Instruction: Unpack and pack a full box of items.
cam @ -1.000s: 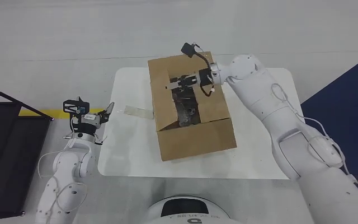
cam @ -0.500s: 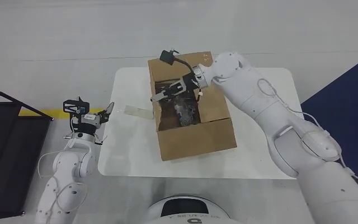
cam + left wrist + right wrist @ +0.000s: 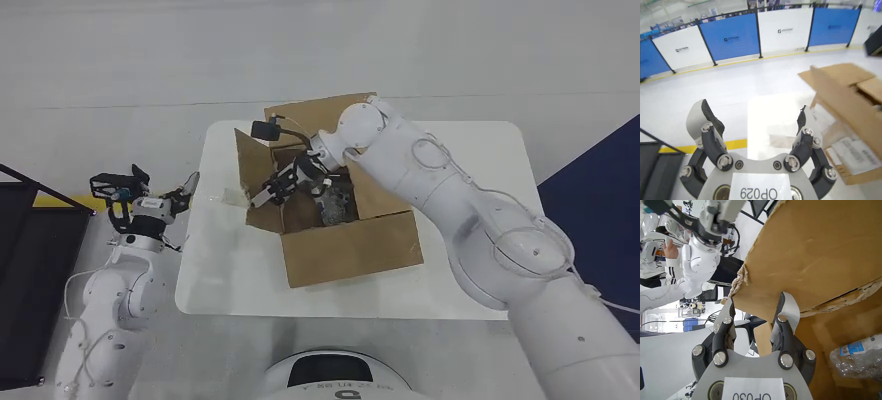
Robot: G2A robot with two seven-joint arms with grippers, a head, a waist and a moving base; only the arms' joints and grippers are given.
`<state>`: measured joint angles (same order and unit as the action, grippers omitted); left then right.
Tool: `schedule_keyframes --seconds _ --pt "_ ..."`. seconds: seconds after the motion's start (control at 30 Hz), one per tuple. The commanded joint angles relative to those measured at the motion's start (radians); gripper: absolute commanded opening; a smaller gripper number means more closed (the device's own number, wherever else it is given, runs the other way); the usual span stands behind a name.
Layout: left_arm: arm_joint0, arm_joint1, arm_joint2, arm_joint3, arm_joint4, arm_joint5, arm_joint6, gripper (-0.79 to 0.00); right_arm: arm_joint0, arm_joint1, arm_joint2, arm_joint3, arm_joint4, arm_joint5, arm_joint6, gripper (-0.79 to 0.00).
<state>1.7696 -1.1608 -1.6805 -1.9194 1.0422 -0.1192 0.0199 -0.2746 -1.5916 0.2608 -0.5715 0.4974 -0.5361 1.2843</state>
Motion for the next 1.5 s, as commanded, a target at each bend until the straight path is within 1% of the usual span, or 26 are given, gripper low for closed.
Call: schedule_keyframes --seconds 0.0,0.07,0.13,0.3,0.33,0.37,0.43,0.5,0.57,0.67,0.7,0.77,0.8,0.9,0.97,1.0,1.1,1.23,1.37,1.47 --pt "0.036 0.001 -0.028 -0.054 -0.164 -0.045 0.025 0.000 0.005 -0.009 -0.008 0.021 0.004 -0.005 -0.005 -0.320" --pt "0.060 -0.001 -0.031 -0.094 -0.172 -0.050 0.037 0.000 0.007 -0.017 -0.018 0.042 0.005 -0.008 -0.008 -0.296" --pt "0.064 -0.001 -0.018 -0.120 -0.112 -0.035 0.024 0.000 0.006 -0.024 -0.026 0.057 0.010 -0.008 -0.008 -0.283" --pt "0.012 -0.005 0.068 -0.124 0.053 0.027 0.007 0.000 0.004 -0.037 -0.049 0.066 0.014 -0.002 -0.002 -0.200" --pt "0.000 -0.006 0.081 -0.118 0.076 0.042 0.012 0.000 0.004 -0.038 -0.053 0.066 0.018 0.001 0.001 -0.209" --pt "-0.011 -0.008 0.091 -0.110 0.100 0.057 0.014 0.000 0.004 -0.039 -0.057 0.067 0.020 0.001 0.001 -0.200" --pt "-0.030 -0.010 0.109 -0.093 0.135 0.082 0.010 0.000 0.003 -0.040 -0.067 0.069 0.021 0.002 0.002 -0.172" --pt "-0.047 -0.011 0.124 -0.073 0.181 0.107 -0.007 0.000 0.002 -0.042 -0.076 0.072 0.021 0.002 0.002 -0.126" --pt "-0.065 -0.012 0.143 -0.052 0.227 0.123 -0.025 0.000 0.004 -0.042 -0.079 0.079 0.029 -0.003 -0.003 -0.108" --pt "-0.095 -0.013 0.171 -0.005 0.293 0.129 -0.086 0.000 0.018 -0.036 -0.072 0.095 0.051 -0.021 -0.021 -0.123" --pt "-0.107 -0.012 0.184 0.021 0.317 0.119 -0.121 0.000 0.025 -0.033 -0.070 0.098 0.053 -0.030 -0.030 -0.126" --pt "-0.140 -0.011 0.203 0.064 0.360 0.098 -0.187 0.000 0.034 -0.023 -0.067 0.097 0.054 -0.047 -0.047 -0.117" --pt "-0.156 -0.012 0.210 0.086 0.370 0.097 -0.212 0.000 0.040 -0.017 -0.064 0.097 0.057 -0.058 -0.058 -0.099" --pt "-0.195 -0.013 0.228 0.135 0.400 0.090 -0.262 0.000 0.054 0.009 -0.050 0.094 0.073 -0.097 -0.097 -0.055" --pt "-0.211 -0.014 0.238 0.162 0.418 0.086 -0.287 0.000 0.068 0.034 -0.040 0.102 0.067 -0.144 -0.143 -0.009" --pt "-0.218 -0.014 0.243 0.168 0.431 0.087 -0.299 0.000 0.072 0.048 -0.036 0.101 0.064 -0.164 -0.163 0.000" --pt "-0.229 -0.016 0.261 0.189 0.476 0.090 -0.312 0.000 0.085 0.098 -0.021 0.128 0.048 -0.236 -0.236 0.000" --pt "-0.252 -0.020 0.295 0.220 0.510 0.089 -0.323 0.000 0.082 0.177 0.004 0.196 0.035 -0.337 -0.337 0.000" --pt "-0.281 -0.026 0.343 0.238 0.528 0.060 -0.345 0.000 0.047 0.254 0.033 0.299 0.042 -0.428 -0.428 0.000" --pt "-0.311 -0.030 0.373 0.257 0.550 0.048 -0.369 0.000 0.012 0.306 0.055 0.343 0.062 -0.463 -0.463 0.000"
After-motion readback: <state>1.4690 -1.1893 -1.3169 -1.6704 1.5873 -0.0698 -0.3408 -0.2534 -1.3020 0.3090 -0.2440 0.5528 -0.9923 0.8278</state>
